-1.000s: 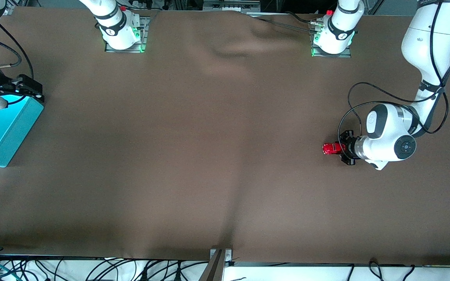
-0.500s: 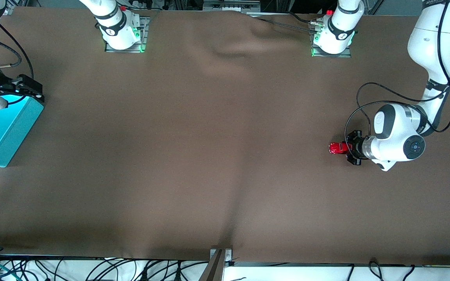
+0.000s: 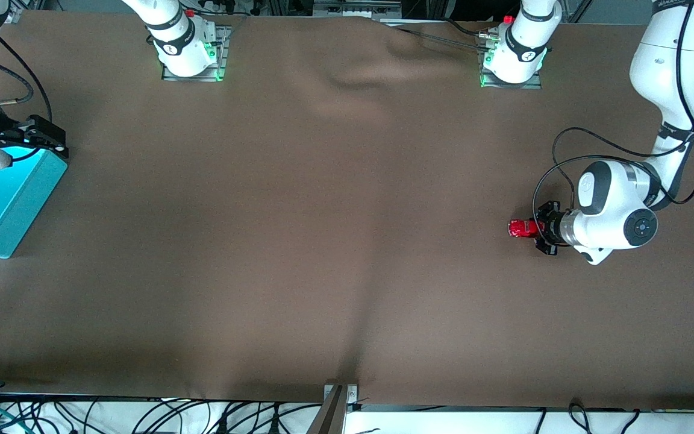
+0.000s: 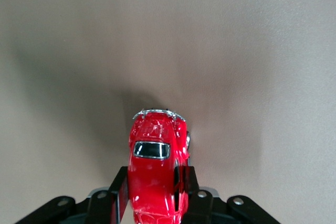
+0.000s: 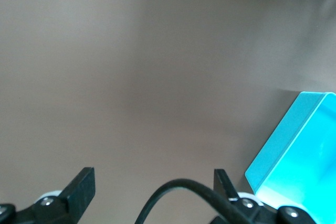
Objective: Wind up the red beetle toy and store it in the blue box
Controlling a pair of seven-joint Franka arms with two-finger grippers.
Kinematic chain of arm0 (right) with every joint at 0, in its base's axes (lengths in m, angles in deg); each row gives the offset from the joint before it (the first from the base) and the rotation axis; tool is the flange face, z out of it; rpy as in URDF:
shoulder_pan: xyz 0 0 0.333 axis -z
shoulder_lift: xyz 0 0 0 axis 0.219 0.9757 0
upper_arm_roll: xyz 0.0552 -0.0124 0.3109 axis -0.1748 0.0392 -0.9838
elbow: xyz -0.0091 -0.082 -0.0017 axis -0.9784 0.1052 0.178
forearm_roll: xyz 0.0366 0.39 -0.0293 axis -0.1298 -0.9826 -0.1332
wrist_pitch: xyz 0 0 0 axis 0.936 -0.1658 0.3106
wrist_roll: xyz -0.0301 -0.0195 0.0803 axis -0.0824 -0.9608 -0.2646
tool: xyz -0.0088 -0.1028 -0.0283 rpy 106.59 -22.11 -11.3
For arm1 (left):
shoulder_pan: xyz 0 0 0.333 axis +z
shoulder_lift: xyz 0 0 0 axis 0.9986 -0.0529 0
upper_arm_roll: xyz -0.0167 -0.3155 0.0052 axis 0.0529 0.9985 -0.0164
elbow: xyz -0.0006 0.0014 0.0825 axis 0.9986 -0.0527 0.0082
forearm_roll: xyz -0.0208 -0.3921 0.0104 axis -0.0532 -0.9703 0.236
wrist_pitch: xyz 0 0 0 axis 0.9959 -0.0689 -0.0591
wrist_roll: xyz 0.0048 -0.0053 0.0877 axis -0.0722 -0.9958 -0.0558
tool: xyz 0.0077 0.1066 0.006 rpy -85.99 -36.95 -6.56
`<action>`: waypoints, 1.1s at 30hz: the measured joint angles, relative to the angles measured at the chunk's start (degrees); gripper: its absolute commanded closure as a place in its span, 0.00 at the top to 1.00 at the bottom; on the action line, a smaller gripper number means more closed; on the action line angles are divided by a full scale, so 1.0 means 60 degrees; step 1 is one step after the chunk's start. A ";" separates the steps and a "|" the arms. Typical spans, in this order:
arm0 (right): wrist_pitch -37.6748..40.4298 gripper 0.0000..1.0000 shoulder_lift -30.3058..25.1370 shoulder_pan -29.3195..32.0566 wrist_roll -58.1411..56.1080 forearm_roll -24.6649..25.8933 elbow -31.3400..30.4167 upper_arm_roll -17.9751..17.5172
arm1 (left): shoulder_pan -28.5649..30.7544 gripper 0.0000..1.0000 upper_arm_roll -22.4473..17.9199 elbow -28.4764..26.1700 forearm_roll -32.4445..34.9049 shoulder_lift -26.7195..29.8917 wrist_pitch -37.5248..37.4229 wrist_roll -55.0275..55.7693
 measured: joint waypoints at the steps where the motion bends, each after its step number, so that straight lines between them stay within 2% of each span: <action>1: 0.0000 1.00 0.0000 0.0000 0.0000 0.0000 0.0000 0.0000 | 0.0004 0.00 -0.0001 0.0000 0.0000 0.0000 0.0000 0.0000; 17: 0.0000 1.00 0.0001 0.0000 0.0000 -0.0001 0.0000 0.0000 | 0.0163 0.00 -0.0018 0.0004 0.0002 0.0002 0.0012 -0.0096; 18: 0.0000 1.00 0.0001 0.0000 0.0000 -0.0001 0.0000 0.0000 | 0.0167 0.04 -0.0018 0.0004 0.0002 0.0002 0.0012 -0.0098; 20: 0.0000 1.00 0.0001 0.0000 0.0000 -0.0001 0.0000 0.0000 | 0.0169 0.19 -0.0018 0.0004 0.0002 0.0002 0.0013 -0.0099; 23: 0.0000 1.00 0.0001 0.0000 0.0000 -0.0001 0.0000 0.0000 | 0.0171 0.51 -0.0017 0.0007 0.0002 0.0002 0.0013 -0.0099; 26: 0.0000 1.00 0.0001 0.0000 0.0000 -0.0001 0.0000 0.0000 | 0.0199 0.70 -0.0019 0.0010 0.0003 0.0003 0.0015 -0.0099; 28: 0.0000 1.00 0.0001 0.0000 0.0000 -0.0001 0.0000 0.0000 | 0.0219 0.74 -0.0045 0.0009 0.0029 -0.0019 0.0109 -0.0099; 33: 0.0000 1.00 0.0001 0.0000 0.0000 -0.0002 0.0000 0.0000 | 0.0279 0.75 -0.0105 0.0048 0.0057 -0.0112 0.0323 -0.0101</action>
